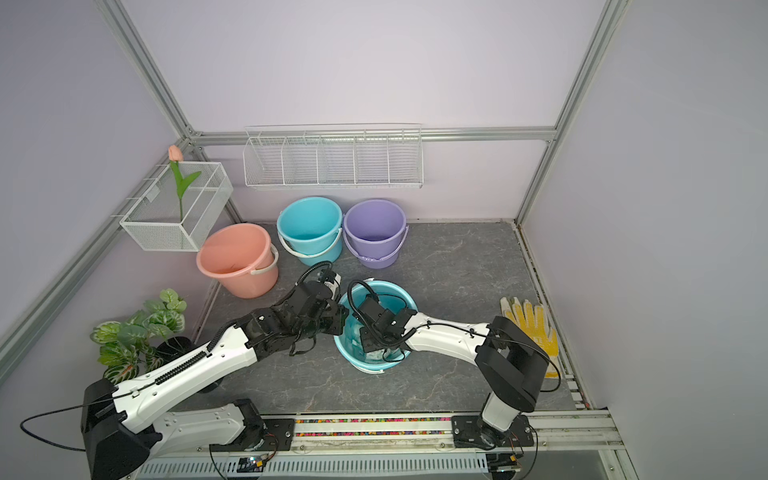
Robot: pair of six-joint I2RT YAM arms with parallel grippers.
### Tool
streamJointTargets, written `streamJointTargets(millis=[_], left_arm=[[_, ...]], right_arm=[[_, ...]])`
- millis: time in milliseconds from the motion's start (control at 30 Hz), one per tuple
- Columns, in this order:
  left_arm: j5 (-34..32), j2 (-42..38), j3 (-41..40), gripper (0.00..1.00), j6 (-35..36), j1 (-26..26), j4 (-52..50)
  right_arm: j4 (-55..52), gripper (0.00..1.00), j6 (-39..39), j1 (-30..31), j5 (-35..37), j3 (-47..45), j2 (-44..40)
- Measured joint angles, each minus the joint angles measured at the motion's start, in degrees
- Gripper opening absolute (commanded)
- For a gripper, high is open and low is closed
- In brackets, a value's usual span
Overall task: Wipe the inside of the bucket with a cloth
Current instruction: Wipe the dirt from the inside of the bucket.
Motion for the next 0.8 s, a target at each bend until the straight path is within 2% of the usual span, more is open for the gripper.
streamJointTargets(millis=[200,333,567,800], left_arm=[[-0.02,0.11,0.09,0.00,-0.02,0.00,0.42],[-0.02,0.11,0.09,0.00,-0.44,0.00,0.44],[-0.02,0.09,0.09,0.00,-1.97,0.00,1.25],[-0.11,-0.04,0.09,0.00,-2.62,0.07,1.84]], right_arm=[[0.09,0.07,3.91,0.04,-7.19,-0.81,-10.93],[3.10,0.07,8.48,0.04,-11.43,-1.99,-15.37],[11.93,0.07,18.75,0.04,-13.94,-3.98,-16.52],[22.36,0.07,31.54,0.00,-11.63,-6.27,-13.51]])
